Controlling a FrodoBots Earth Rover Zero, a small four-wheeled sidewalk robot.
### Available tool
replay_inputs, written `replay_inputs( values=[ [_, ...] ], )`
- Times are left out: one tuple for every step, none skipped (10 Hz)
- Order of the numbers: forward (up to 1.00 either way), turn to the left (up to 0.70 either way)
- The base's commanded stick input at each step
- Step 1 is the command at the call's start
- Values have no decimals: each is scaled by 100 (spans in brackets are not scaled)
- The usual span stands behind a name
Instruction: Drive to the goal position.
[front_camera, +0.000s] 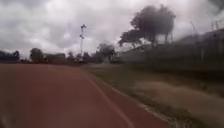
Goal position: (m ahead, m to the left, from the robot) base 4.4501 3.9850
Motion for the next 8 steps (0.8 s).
replay_inputs(
  values=[
    [85,28],
    [85,34],
    [85,35],
    [85,35],
    [85,35],
    [85,35],
    [85,35],
    [85,35]
  ],
)
